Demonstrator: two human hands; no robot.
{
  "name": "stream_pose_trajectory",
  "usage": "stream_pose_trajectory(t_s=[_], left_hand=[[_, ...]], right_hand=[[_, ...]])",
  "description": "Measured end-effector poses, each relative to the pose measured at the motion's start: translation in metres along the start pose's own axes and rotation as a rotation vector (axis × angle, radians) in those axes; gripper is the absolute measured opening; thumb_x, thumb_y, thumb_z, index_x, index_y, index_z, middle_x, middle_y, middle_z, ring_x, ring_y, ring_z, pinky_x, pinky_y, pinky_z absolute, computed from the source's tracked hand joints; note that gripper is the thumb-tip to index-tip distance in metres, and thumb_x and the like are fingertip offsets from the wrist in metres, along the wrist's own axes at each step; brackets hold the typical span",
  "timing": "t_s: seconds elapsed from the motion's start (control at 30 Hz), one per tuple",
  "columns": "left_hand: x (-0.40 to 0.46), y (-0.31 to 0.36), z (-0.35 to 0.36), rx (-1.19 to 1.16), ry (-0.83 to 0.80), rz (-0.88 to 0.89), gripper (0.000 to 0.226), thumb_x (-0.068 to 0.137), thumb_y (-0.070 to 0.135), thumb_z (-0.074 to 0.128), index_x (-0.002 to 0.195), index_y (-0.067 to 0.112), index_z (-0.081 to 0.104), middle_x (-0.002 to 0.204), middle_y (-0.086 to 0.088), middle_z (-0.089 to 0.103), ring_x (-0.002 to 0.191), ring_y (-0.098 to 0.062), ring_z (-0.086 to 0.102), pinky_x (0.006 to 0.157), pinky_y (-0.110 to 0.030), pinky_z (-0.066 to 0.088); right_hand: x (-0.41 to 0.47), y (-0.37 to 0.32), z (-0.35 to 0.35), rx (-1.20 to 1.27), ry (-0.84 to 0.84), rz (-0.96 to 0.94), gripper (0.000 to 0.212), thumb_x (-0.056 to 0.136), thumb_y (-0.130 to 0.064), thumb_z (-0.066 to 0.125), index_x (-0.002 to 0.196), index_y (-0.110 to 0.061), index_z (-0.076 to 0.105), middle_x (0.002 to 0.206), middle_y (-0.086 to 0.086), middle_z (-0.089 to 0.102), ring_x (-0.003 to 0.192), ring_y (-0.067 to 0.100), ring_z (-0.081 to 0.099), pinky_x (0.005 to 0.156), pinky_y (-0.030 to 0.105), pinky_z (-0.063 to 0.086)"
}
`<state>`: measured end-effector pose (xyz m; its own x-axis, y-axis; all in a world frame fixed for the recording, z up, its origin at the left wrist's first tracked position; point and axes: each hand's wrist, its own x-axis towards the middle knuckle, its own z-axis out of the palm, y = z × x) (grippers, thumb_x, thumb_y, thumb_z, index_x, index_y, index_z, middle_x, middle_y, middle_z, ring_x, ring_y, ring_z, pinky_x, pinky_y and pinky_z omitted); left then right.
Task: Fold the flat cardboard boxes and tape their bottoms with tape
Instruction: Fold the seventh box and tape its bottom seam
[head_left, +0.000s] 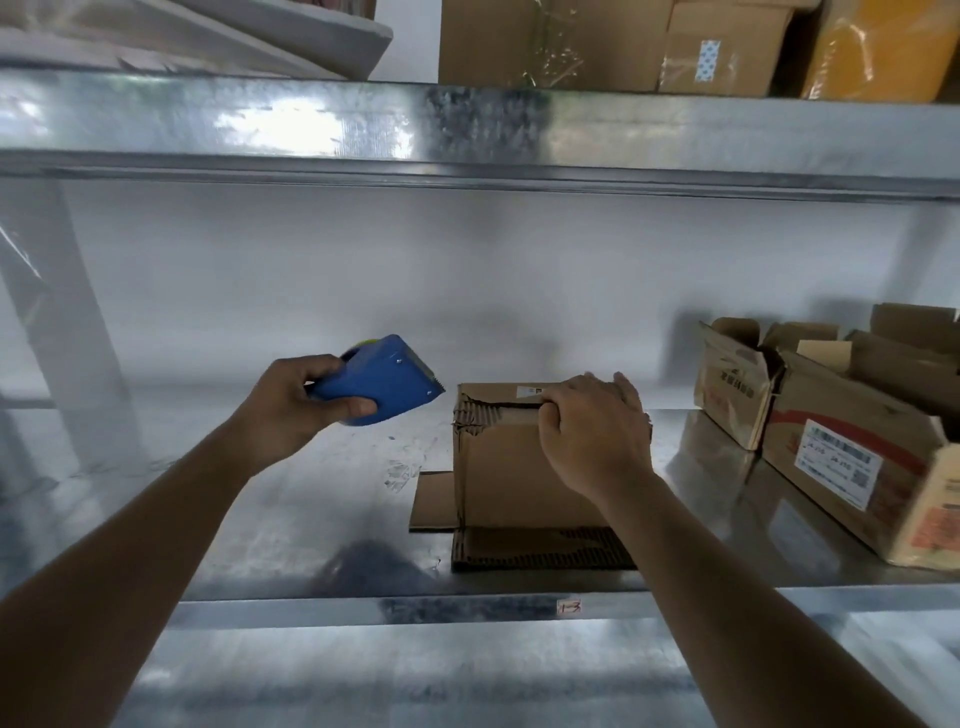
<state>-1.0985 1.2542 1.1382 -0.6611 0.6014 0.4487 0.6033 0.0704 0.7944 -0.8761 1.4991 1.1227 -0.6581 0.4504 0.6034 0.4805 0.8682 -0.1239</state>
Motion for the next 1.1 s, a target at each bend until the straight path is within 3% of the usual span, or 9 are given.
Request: stream_pose_trajectory(t_s=[0.13,0.27,0.37,0.5,0.6,0.73,0.83,0.97,1.1], left_hand=[[0.006,0.018,-0.003,-0.029,-0.108,0.136,0.033,0.07,0.01,0.091,0.1,0.003,0.076,0.092,-0.018,0.073,0.078,-0.016,0.065,0.071,-0.026,0.049],[0.013,0.033,0.004,-0.055,-0.159,0.22,0.035,0.069,0.01,0.088,0.102,0.007,0.078,0.092,-0.005,0.078,0.082,-0.013,0.07,0.075,-0.019,0.053],[0.02,0.04,0.008,-0.048,-0.193,0.277,0.042,0.07,0.005,0.088,0.11,0.008,0.078,0.104,-0.003,0.079,0.096,-0.017,0.074,0.086,-0.022,0.057],[0.029,0.047,0.018,0.006,-0.201,0.371,0.042,0.07,0.007,0.088,0.11,0.01,0.077,0.107,0.0,0.078,0.103,-0.02,0.071,0.095,-0.024,0.056],[0.037,0.049,0.027,0.028,-0.173,0.401,0.043,0.07,0.013,0.09,0.111,0.012,0.077,0.109,0.0,0.077,0.105,-0.024,0.07,0.1,-0.035,0.056],[0.046,0.048,0.034,0.088,-0.169,0.416,0.045,0.069,0.017,0.092,0.112,0.013,0.078,0.11,0.0,0.077,0.106,-0.023,0.07,0.099,-0.045,0.055],[0.051,0.048,0.04,0.131,-0.182,0.406,0.047,0.069,0.021,0.092,0.113,0.016,0.077,0.111,0.003,0.076,0.105,-0.02,0.07,0.098,-0.046,0.056],[0.056,0.05,0.047,0.139,-0.19,0.399,0.048,0.067,0.025,0.092,0.112,0.017,0.078,0.11,0.005,0.076,0.105,-0.019,0.07,0.098,-0.046,0.056],[0.061,0.053,0.053,0.141,-0.205,0.396,0.046,0.067,0.026,0.092,0.11,0.018,0.078,0.109,0.005,0.076,0.104,-0.019,0.07,0.096,-0.044,0.056]], right_hand=[[-0.002,0.0,-0.014,0.054,-0.104,-0.004,0.045,0.105,-0.034,0.028,0.115,-0.023,0.07,0.111,-0.005,0.066,0.107,0.021,0.057,0.107,0.036,0.041],[-0.003,0.002,-0.021,0.084,-0.145,-0.012,0.035,0.106,-0.033,0.034,0.118,-0.024,0.066,0.109,-0.007,0.063,0.101,0.018,0.056,0.086,0.038,0.051],[-0.001,0.006,-0.022,0.103,-0.143,-0.05,0.035,0.108,-0.038,0.031,0.121,-0.026,0.061,0.103,-0.008,0.063,0.095,0.017,0.059,0.084,0.041,0.055],[0.002,0.009,-0.028,0.181,-0.132,-0.091,0.036,0.111,-0.046,0.023,0.131,-0.031,0.049,0.092,-0.011,0.068,0.079,0.012,0.056,0.073,0.036,0.05],[0.004,0.011,-0.038,0.288,-0.159,-0.095,0.045,0.107,-0.057,0.015,0.139,-0.036,0.038,0.061,-0.011,0.059,0.06,0.009,0.056,0.067,0.035,0.049],[0.008,0.015,-0.04,0.318,-0.166,-0.156,0.056,0.102,-0.067,0.014,0.148,-0.039,0.028,0.058,-0.038,0.055,0.053,0.006,0.053,0.064,0.032,0.046],[0.012,0.019,-0.035,0.256,-0.123,-0.181,0.06,0.1,-0.069,0.017,0.15,-0.036,0.026,0.062,-0.014,0.062,0.051,0.009,0.055,0.056,0.03,0.042],[0.015,0.02,-0.03,0.189,-0.077,-0.237,0.055,0.103,-0.064,0.024,0.148,-0.034,0.028,0.059,-0.016,0.052,0.048,0.009,0.05,0.056,0.028,0.037],[0.017,0.023,-0.026,0.117,-0.021,-0.267,0.057,0.1,-0.064,0.014,0.145,-0.034,0.033,0.062,-0.009,0.06,0.047,0.007,0.048,0.065,0.027,0.035]])
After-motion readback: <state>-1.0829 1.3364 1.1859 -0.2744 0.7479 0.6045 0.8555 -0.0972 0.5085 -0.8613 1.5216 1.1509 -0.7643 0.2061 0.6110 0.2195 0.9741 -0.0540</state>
